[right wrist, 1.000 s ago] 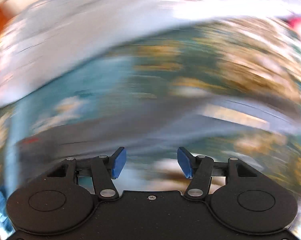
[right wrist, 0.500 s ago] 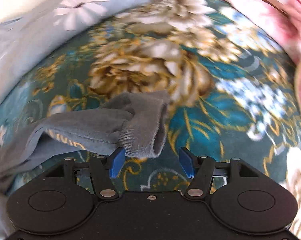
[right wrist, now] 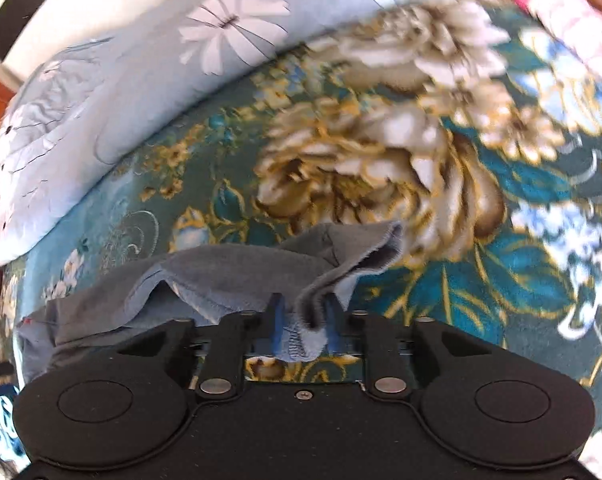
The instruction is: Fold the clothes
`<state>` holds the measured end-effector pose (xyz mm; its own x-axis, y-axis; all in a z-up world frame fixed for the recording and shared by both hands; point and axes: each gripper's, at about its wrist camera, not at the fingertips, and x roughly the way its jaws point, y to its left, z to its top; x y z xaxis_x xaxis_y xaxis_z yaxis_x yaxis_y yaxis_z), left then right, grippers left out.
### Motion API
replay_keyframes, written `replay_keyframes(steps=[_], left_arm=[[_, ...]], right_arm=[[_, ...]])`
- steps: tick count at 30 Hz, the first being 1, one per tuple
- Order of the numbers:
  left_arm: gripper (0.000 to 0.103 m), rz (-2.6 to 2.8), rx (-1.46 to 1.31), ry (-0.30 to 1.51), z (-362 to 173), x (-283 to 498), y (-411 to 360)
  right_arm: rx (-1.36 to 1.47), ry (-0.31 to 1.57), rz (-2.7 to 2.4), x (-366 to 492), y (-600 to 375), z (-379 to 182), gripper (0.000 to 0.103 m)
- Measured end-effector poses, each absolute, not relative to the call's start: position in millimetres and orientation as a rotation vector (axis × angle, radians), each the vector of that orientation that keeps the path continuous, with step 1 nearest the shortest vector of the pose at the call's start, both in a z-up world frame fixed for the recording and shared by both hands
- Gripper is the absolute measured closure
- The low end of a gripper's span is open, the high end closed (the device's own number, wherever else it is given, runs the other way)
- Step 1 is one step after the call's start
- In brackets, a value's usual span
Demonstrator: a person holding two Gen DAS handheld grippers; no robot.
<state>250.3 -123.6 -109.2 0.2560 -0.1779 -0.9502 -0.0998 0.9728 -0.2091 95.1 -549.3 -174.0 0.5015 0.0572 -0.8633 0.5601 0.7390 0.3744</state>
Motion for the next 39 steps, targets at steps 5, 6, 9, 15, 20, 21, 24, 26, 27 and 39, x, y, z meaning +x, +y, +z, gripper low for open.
replay_keyframes(steps=[5,6,9,15,20,21,24,26,27,39], left_arm=[[0.036,-0.049,-0.251,1.323,-110.5,247.7,-121.5],[0.036,-0.047,-0.251,1.326,-111.3,247.4,-121.3],[0.036,-0.044,-0.254,1.329,-112.4,246.8,-120.8],[0.034,-0.04,-0.25,1.321,-112.0,248.6,-118.8],[0.034,-0.012,-0.256,1.31,-112.1,254.3,-111.8],[0.034,-0.006,-0.256,1.307,-112.4,256.5,-110.1],[0.034,0.015,-0.259,1.295,-113.4,264.9,-104.1],[0.034,0.029,-0.262,1.286,-113.2,270.5,-99.7],[0.033,0.036,-0.264,1.281,-112.9,273.0,-97.3],[0.032,0.134,-0.262,1.253,-112.2,288.3,-59.8]], right_arm=[[0.829,1.037,-0.372,80.8,-559.0,-183.8,0.077],[0.85,1.032,-0.37,77.3,-558.8,-186.0,0.076],[0.889,1.05,-0.374,71.6,-555.6,-192.5,0.077],[0.944,0.97,-0.407,75.2,-562.0,-187.5,0.096],[1.079,0.803,-0.408,86.8,-592.2,-170.6,0.097],[1.093,0.763,-0.416,94.3,-601.8,-166.7,0.097],[1.101,0.676,-0.43,123.4,-628.2,-157.3,0.097],[1.065,0.676,-0.429,152.6,-639.9,-156.6,0.097],[1.047,0.683,-0.43,168.0,-644.5,-157.8,0.097],[0.953,0.785,-0.435,227.6,-640.6,-175.4,0.068]])
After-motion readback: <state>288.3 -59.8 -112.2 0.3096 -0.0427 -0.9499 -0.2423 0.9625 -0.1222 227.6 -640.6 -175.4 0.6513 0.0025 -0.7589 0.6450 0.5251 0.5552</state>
